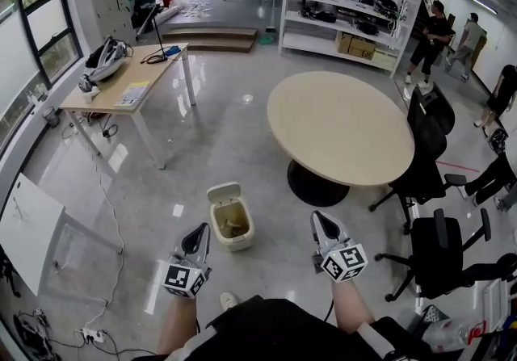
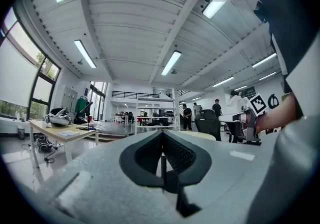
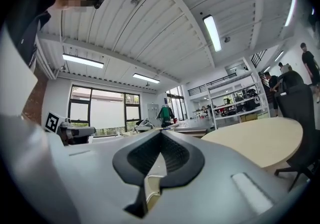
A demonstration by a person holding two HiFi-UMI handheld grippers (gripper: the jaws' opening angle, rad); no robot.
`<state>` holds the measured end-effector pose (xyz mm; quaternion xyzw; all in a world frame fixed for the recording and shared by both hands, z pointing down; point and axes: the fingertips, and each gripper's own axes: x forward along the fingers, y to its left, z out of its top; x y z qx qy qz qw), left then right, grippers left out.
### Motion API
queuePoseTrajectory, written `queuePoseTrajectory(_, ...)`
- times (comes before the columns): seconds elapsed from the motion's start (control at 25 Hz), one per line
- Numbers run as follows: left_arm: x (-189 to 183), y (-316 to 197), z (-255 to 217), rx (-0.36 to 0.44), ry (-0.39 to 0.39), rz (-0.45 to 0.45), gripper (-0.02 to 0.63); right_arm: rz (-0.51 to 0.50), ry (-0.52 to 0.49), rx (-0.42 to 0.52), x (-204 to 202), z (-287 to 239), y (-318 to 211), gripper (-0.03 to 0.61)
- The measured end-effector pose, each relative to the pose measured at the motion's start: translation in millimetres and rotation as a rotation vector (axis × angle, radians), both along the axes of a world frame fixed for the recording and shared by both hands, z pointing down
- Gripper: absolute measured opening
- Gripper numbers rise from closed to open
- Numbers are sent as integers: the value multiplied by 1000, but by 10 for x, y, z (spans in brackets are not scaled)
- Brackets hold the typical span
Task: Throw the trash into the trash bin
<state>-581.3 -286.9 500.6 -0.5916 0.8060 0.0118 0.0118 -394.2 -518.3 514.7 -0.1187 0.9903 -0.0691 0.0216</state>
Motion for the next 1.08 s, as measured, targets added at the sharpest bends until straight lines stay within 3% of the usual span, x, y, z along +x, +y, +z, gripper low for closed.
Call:
queuePoseTrajectory(0.12,-18,37,14,20,22,-29,2,-12,7,-2,3,33,0,6)
queuePoseTrajectory(0.28,32,-7,97,12,-10,-32,2,-21,18,-3,44,82,-25,5)
queuePoseTrajectory(0.56,81,-156,-82,87,69,-19,2,-17,14,0,55,83,-78,5)
queuePoseTrajectory(1.08,-25,-258,117,47,98,-45,2,-2,16,-7,122,141,-232,5)
